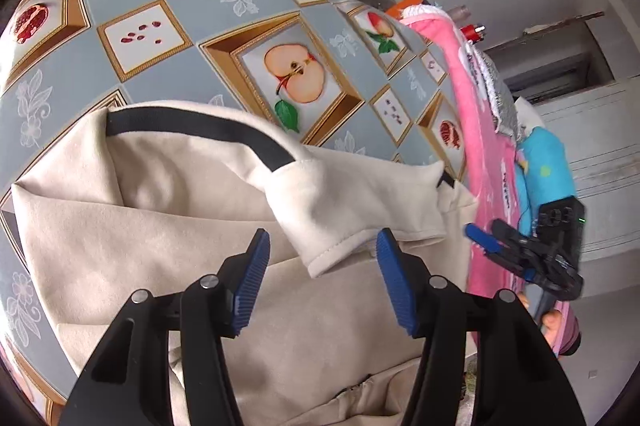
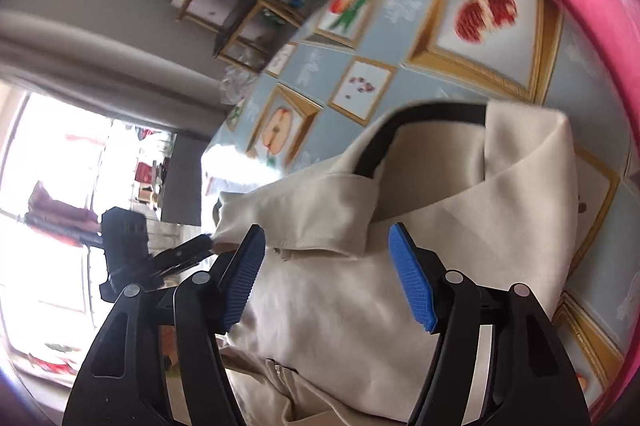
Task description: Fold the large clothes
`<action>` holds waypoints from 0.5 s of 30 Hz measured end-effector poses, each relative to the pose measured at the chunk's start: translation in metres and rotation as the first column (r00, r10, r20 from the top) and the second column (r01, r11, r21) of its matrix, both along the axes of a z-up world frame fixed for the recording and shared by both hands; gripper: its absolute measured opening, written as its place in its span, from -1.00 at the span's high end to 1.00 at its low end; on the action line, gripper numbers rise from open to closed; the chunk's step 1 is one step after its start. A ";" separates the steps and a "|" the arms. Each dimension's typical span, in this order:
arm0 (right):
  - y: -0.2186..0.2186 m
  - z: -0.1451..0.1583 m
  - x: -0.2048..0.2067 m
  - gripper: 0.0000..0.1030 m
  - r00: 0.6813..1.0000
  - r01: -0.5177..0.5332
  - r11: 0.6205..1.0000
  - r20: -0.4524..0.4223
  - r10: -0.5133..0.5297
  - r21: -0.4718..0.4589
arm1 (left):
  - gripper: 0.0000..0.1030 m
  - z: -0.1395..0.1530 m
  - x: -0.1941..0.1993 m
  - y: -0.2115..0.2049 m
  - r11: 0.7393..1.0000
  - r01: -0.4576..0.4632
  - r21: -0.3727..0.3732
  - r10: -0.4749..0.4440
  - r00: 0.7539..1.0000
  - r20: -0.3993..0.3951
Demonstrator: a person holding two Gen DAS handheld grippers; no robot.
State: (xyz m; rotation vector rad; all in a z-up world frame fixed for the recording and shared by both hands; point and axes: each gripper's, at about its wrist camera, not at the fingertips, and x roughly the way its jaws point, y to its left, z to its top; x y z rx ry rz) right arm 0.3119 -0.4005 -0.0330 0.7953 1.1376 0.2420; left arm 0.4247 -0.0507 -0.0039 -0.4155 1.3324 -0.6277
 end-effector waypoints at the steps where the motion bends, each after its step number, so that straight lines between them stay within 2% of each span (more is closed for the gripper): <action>1: -0.001 -0.009 0.004 -0.23 0.999 0.004 1.000 -0.044 -0.003 0.016 | -0.08 0.004 -0.001 0.002 1.000 0.001 -0.016 -0.001 1.000 0.005; 4: 0.000 -0.029 0.013 -0.23 0.991 0.003 0.998 -0.132 0.005 0.061 | -0.16 0.013 -0.002 0.008 0.997 -0.004 -0.079 0.005 1.000 0.012; 6: 0.001 -0.037 0.016 -0.23 0.988 -0.001 0.995 -0.154 0.017 0.097 | -0.18 0.012 0.002 0.009 0.996 -0.018 -0.086 0.018 1.000 0.001; 8: 0.002 -0.040 0.018 -0.23 0.988 0.006 0.993 -0.156 0.013 0.117 | -0.18 0.005 0.009 0.004 0.998 -0.033 -0.055 0.032 0.999 -0.023; 10: 0.003 -0.041 0.020 -0.13 0.988 -0.002 0.989 -0.149 0.024 0.147 | -0.18 -0.005 0.015 -0.004 0.999 -0.035 -0.025 0.033 0.998 -0.049; 13: 0.007 -0.043 0.022 -0.04 0.985 -0.029 0.988 -0.161 0.053 0.151 | -0.13 -0.015 0.021 -0.015 0.999 -0.015 0.048 0.016 0.999 -0.036; 15: 0.007 -0.046 0.022 0.20 0.982 -0.036 0.987 -0.176 0.065 0.159 | -0.01 -0.019 0.022 -0.020 0.998 0.003 0.059 -0.002 1.000 -0.027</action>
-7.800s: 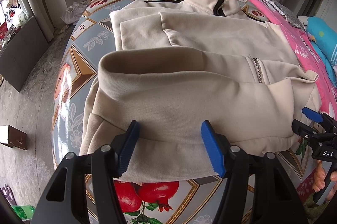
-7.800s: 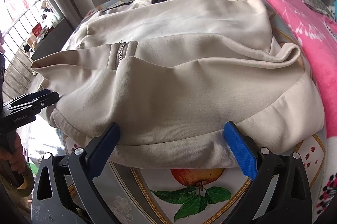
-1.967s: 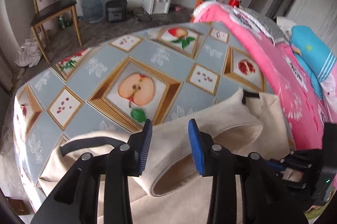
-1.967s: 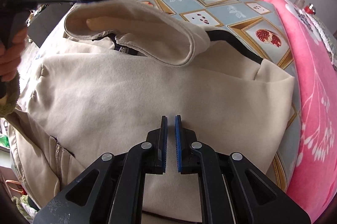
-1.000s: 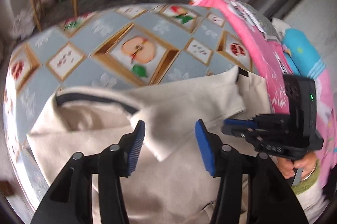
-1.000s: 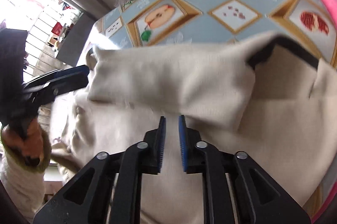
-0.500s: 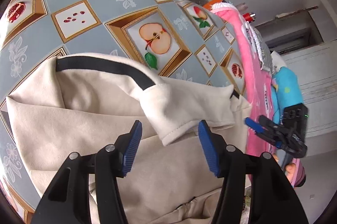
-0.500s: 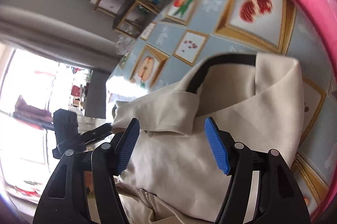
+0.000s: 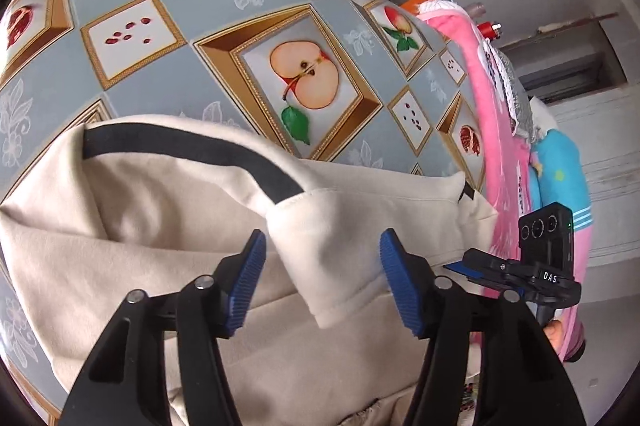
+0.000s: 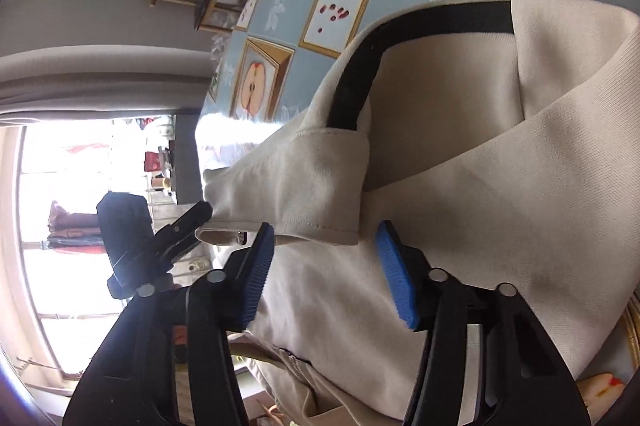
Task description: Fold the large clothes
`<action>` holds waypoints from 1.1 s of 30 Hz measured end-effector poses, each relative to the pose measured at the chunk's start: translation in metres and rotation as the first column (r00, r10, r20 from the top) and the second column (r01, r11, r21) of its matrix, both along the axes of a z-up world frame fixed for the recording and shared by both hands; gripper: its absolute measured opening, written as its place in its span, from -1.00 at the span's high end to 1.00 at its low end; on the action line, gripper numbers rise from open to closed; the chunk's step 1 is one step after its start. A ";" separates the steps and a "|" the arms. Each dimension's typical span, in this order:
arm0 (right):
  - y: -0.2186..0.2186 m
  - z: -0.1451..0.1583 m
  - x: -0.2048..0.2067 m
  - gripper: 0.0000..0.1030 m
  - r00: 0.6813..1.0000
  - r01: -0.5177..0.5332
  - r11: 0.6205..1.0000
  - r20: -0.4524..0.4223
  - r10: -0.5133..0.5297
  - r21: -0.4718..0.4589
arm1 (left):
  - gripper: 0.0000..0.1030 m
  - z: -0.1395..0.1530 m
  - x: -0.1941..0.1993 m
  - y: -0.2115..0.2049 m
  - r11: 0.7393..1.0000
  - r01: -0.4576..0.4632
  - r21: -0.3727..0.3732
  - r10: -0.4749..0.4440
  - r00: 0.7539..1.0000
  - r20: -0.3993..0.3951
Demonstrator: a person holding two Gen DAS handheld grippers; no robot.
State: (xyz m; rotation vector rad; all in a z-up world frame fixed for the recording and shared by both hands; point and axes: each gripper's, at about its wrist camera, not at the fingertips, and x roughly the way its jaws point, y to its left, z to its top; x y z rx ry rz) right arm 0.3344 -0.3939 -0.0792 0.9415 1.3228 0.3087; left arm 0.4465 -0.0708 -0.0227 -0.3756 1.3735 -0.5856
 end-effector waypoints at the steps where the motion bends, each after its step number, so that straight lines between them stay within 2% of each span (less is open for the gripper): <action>1: -0.001 -0.003 -0.001 0.29 1.000 -0.002 1.000 -0.012 0.002 0.019 | 0.06 -0.001 0.000 -0.002 1.000 0.007 0.009 -0.008 1.000 0.009; 2: -0.001 -0.005 -0.002 0.44 1.000 -0.006 0.999 -0.024 0.007 0.034 | 0.12 -0.001 0.000 -0.003 1.000 0.015 0.024 -0.015 1.000 0.024; 4: 0.003 -0.009 -0.002 0.62 0.999 -0.032 0.999 -0.032 0.033 0.033 | 0.40 -0.001 -0.002 -0.007 0.998 0.047 0.052 -0.050 0.997 0.053; 5: 0.004 -0.008 -0.004 0.71 0.998 -0.053 0.998 -0.027 0.053 0.026 | 0.45 -0.001 -0.003 -0.009 0.995 0.069 0.068 -0.074 0.995 0.070; 7: 0.014 -0.004 -0.001 0.78 0.994 -0.108 0.994 0.005 0.108 -0.008 | 0.60 0.003 -0.008 -0.017 0.982 0.127 0.139 -0.146 0.980 0.134; 8: 0.017 -0.001 0.000 0.81 0.991 -0.128 0.991 0.020 0.129 -0.045 | 0.62 0.005 -0.011 -0.022 0.968 0.160 0.193 -0.195 0.965 0.176; 12: 0.028 0.009 0.013 0.85 0.981 -0.173 0.958 0.043 0.187 -0.230 | 0.69 0.006 -0.019 -0.048 0.888 0.218 0.404 -0.353 0.886 0.299; 15: 0.039 0.018 0.029 0.89 0.971 -0.190 0.906 0.062 0.229 -0.377 | 0.72 0.003 -0.018 -0.070 0.807 0.205 0.555 -0.457 0.811 0.366; 16: 0.042 0.020 0.034 0.91 0.969 -0.191 0.883 0.064 0.240 -0.429 | 0.75 0.001 -0.016 -0.075 0.785 0.195 0.587 -0.479 0.793 0.376; 17: 0.045 0.019 0.039 0.92 0.968 -0.190 0.852 0.053 0.247 -0.488 | 0.78 -0.002 -0.013 -0.079 0.763 0.182 0.620 -0.492 0.785 0.376; 18: 0.047 0.018 0.045 0.92 0.966 -0.190 0.824 0.048 0.254 -0.534 | 0.78 -0.007 -0.009 -0.080 0.755 0.180 0.631 -0.498 0.783 0.372; 20: 0.045 0.017 0.048 0.92 0.966 -0.187 0.831 0.058 0.254 -0.524 | 0.78 -0.011 -0.002 -0.077 0.767 0.182 0.615 -0.483 0.795 0.367; 25: 0.032 0.015 0.035 0.92 0.969 -0.188 0.871 0.062 0.241 -0.455 | 0.78 -0.005 -0.002 -0.064 0.822 0.206 0.531 -0.439 0.823 0.361; 29: 0.014 0.013 0.022 0.89 0.976 -0.171 0.919 0.063 0.207 -0.355 | 0.77 0.000 0.000 -0.055 0.873 0.224 0.433 -0.385 0.862 0.329; 31: 0.007 0.017 0.016 0.79 0.982 -0.144 0.936 0.074 0.176 -0.321 | 0.75 0.000 0.000 -0.050 0.888 0.232 0.397 -0.371 0.872 0.319; 33: -0.001 0.029 0.008 0.51 0.984 -0.102 0.938 0.104 0.144 -0.331 | 0.73 -0.001 0.000 -0.047 0.898 0.237 0.370 -0.359 0.881 0.308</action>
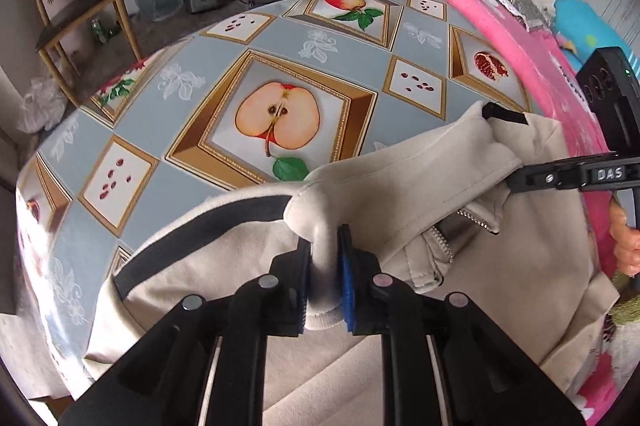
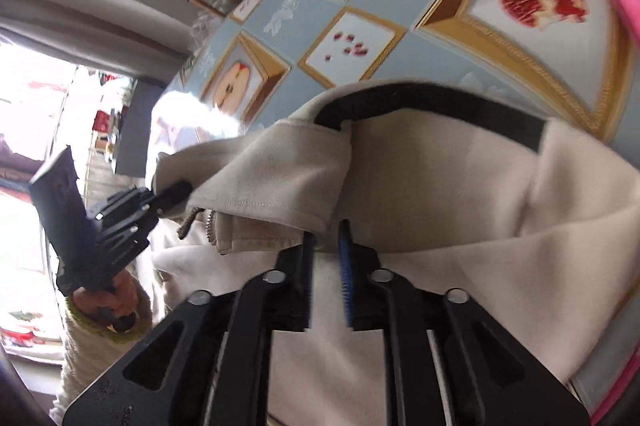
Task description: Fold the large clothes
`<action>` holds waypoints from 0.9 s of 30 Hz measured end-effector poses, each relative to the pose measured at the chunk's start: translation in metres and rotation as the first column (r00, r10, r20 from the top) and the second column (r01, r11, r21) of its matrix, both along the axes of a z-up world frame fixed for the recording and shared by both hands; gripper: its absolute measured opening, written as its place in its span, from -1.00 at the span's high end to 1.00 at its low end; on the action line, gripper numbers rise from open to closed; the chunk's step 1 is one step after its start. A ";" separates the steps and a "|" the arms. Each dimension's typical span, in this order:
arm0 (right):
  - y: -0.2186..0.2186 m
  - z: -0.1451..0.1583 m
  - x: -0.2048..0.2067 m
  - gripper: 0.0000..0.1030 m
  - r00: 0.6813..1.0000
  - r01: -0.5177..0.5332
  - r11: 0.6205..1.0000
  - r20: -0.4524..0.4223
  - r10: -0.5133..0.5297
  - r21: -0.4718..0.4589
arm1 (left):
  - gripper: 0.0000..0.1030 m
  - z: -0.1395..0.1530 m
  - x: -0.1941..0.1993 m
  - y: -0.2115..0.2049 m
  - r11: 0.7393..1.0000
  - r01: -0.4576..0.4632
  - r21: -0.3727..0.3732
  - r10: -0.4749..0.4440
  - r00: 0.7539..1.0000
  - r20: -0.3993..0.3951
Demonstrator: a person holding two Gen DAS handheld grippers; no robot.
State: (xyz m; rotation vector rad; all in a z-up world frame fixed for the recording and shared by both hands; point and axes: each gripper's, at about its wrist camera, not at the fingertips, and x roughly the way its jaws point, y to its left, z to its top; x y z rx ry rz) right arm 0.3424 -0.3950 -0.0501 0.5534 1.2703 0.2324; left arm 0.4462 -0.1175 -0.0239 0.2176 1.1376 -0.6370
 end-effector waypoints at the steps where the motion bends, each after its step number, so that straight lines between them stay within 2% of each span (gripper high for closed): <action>1: -0.002 0.010 -0.005 0.46 0.999 0.013 1.000 0.035 -0.012 -0.028 | 0.69 -0.001 0.000 0.002 1.000 -0.002 -0.012 0.002 1.000 -0.008; 2: -0.002 0.021 -0.008 0.36 0.998 0.022 0.998 0.066 -0.018 -0.064 | 0.68 -0.001 0.000 0.003 1.000 -0.003 -0.023 0.002 1.000 -0.012; 6: 0.010 0.061 -0.016 0.33 0.981 0.059 0.966 0.192 -0.010 -0.253 | 0.65 0.001 0.001 0.007 0.999 -0.014 -0.042 0.013 1.000 -0.009; 8: 0.017 0.079 -0.020 0.33 0.969 0.052 0.955 0.247 0.024 -0.293 | 0.65 0.001 0.003 0.009 0.998 -0.027 -0.059 0.026 1.000 -0.013; 10: 0.033 0.089 -0.021 0.33 0.955 -0.007 0.954 0.280 0.095 -0.300 | 0.64 0.001 0.006 0.012 0.996 -0.041 -0.082 0.040 0.999 -0.022; 13: 0.058 0.079 -0.016 0.41 0.950 -0.141 0.960 0.238 0.200 -0.242 | 0.64 -0.001 0.012 0.019 0.988 -0.079 -0.135 0.072 0.996 -0.051; 15: 0.074 0.058 -0.010 0.62 0.951 -0.217 0.955 0.177 0.253 -0.202 | 0.64 -0.002 0.016 0.024 0.980 -0.104 -0.169 0.092 0.993 -0.075; 18: 0.085 0.027 -0.002 0.81 0.962 -0.230 0.949 0.099 0.255 -0.214 | 0.64 -0.001 0.017 0.030 0.971 -0.117 -0.209 0.100 0.991 -0.090; 20: 0.081 0.012 0.001 0.84 0.971 -0.211 0.961 0.077 0.227 -0.176 | 0.64 0.001 0.015 0.032 0.966 -0.114 -0.232 0.095 0.991 -0.091; 24: 0.074 0.007 0.003 0.87 0.974 -0.190 0.971 0.094 0.205 -0.147 | 0.64 0.004 0.008 0.030 0.970 -0.075 -0.229 0.057 0.995 -0.087; 27: 0.075 0.009 0.001 0.87 0.971 -0.193 0.965 0.104 0.214 -0.180 | 0.59 0.001 0.001 0.026 0.984 -0.033 -0.178 0.022 0.998 -0.064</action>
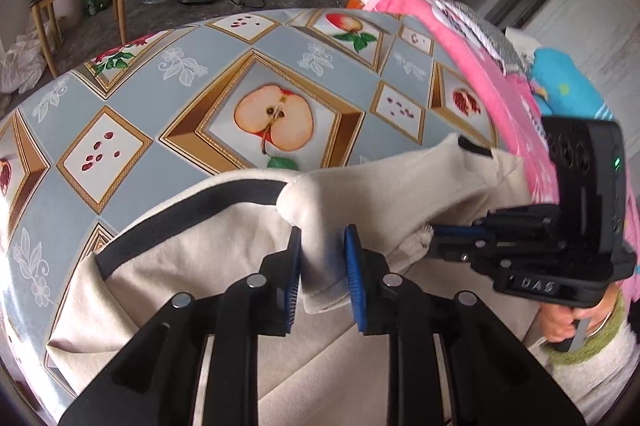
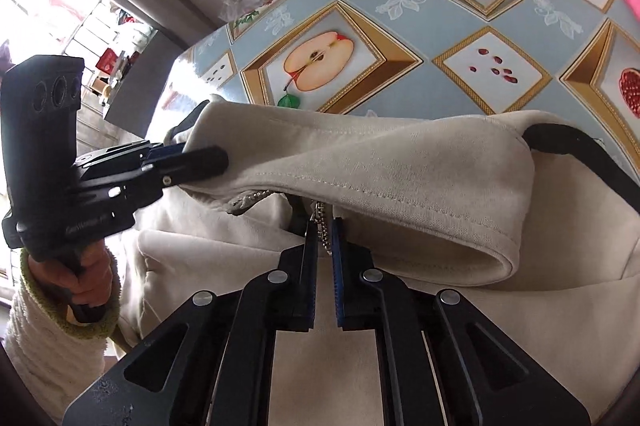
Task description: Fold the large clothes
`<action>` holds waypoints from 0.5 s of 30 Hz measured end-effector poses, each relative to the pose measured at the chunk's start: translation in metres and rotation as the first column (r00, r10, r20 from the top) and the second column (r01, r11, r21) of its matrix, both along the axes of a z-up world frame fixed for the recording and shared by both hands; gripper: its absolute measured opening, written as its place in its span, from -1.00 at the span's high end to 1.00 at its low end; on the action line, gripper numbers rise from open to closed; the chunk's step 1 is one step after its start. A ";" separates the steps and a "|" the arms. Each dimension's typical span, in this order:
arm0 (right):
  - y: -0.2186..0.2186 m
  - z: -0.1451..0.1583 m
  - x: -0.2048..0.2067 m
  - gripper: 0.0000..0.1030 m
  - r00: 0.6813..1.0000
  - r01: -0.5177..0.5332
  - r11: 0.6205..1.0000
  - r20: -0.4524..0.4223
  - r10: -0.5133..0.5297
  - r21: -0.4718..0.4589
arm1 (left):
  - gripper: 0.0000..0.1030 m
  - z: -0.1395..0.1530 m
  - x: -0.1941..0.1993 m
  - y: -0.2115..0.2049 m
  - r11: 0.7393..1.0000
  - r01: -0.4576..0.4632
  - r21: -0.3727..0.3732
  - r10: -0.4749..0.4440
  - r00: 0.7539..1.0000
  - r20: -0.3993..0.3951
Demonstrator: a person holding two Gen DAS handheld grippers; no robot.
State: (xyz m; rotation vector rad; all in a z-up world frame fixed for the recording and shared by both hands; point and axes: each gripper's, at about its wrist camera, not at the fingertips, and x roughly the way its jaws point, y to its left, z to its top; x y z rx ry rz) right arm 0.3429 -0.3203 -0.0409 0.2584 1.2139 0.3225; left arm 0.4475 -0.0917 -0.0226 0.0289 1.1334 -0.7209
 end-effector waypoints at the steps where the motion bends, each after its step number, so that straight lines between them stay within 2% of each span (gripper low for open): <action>1: 0.001 0.005 -0.003 0.87 1.000 -0.004 1.000 0.006 0.004 -0.019 | 0.59 -0.001 -0.003 -0.002 1.000 0.013 0.024 -0.013 1.000 0.017; 3: 0.011 0.019 -0.007 0.80 0.998 -0.025 0.997 0.051 0.028 -0.069 | 0.59 -0.001 -0.006 -0.005 0.998 0.030 0.046 -0.032 0.999 0.042; 5: 0.017 0.043 -0.018 0.71 0.988 -0.048 0.987 0.140 0.070 -0.156 | 0.59 -0.001 -0.007 -0.005 0.998 0.034 0.050 -0.036 0.998 0.049; 8: 0.020 0.064 -0.025 0.33 0.969 -0.048 0.969 0.225 0.104 -0.244 | 0.59 -0.001 -0.004 -0.002 0.999 0.022 0.037 -0.024 0.999 0.043; 9: 0.019 0.066 -0.023 0.26 0.965 -0.044 0.965 0.238 0.107 -0.258 | 0.59 -0.001 -0.004 -0.001 0.999 0.017 0.033 -0.019 0.999 0.040; 10: 0.019 0.066 -0.020 0.25 0.964 -0.052 0.960 0.236 0.120 -0.274 | 0.59 -0.001 -0.003 0.000 1.000 0.011 0.028 -0.012 0.999 0.035; 12: 0.023 0.054 -0.007 0.05 0.968 -0.105 0.949 0.186 0.166 -0.296 | 0.59 0.000 -0.002 0.003 1.000 -0.007 0.016 0.006 1.000 0.021; 15: 0.032 0.036 0.001 0.05 0.965 -0.167 0.922 0.135 0.226 -0.349 | 0.59 0.001 0.002 0.008 0.999 -0.041 -0.005 0.041 0.999 -0.013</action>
